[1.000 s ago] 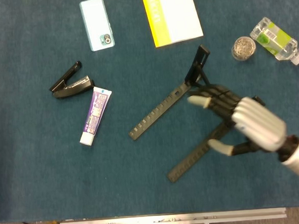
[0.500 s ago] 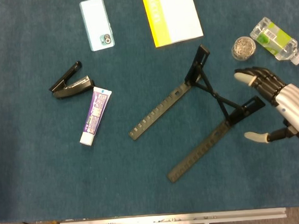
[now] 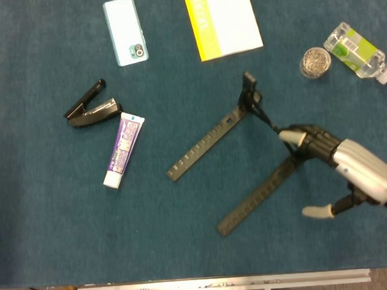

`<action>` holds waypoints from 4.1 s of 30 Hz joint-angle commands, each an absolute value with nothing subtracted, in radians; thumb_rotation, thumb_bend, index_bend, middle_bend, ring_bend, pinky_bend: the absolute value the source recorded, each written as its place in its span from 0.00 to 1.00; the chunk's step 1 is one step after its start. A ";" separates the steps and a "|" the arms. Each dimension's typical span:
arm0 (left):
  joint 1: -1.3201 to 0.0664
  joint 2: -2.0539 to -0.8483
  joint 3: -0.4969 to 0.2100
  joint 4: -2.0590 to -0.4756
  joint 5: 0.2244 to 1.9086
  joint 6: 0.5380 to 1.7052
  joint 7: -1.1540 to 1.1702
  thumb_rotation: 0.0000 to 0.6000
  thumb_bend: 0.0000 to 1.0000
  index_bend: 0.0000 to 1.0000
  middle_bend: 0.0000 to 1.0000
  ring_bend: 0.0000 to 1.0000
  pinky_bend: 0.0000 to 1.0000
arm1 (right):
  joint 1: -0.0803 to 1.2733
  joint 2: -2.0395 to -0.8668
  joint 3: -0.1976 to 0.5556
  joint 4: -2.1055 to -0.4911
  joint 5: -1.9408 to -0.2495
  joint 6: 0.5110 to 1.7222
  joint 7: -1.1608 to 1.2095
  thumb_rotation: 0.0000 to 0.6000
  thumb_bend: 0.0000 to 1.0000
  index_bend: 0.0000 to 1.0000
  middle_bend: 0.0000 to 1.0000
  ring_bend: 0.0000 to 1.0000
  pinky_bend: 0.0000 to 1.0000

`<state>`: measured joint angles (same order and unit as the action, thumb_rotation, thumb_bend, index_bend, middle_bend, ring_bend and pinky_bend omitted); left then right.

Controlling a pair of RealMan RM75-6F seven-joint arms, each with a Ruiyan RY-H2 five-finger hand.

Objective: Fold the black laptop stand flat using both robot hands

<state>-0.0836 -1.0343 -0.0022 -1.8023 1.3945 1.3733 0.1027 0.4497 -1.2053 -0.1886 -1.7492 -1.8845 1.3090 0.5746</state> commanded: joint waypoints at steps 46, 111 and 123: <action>-0.116 -0.979 0.028 -1.872 1.520 1.369 0.127 1.00 0.47 0.05 0.00 0.00 0.04 | 0.509 -1.391 -0.138 -1.721 -1.793 1.050 -0.030 1.00 0.00 0.00 0.07 0.00 0.03; -0.136 -0.958 0.051 -1.792 1.573 1.326 0.027 1.00 0.47 0.03 0.00 0.00 0.04 | 0.701 -1.822 0.242 -1.489 -1.280 0.793 -0.287 1.00 0.00 0.00 0.04 0.00 0.03; -0.151 -0.961 0.061 -1.862 1.605 1.318 0.087 1.00 0.47 0.03 0.00 0.00 0.04 | 0.682 -1.573 0.185 -1.587 -1.223 0.800 -0.354 1.00 0.00 0.00 0.10 0.00 0.03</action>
<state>-0.1513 -0.9609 0.0607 -1.8614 1.6053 1.3173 0.0869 0.6909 -1.6078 0.2154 -1.5708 -1.2084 0.7952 -0.3306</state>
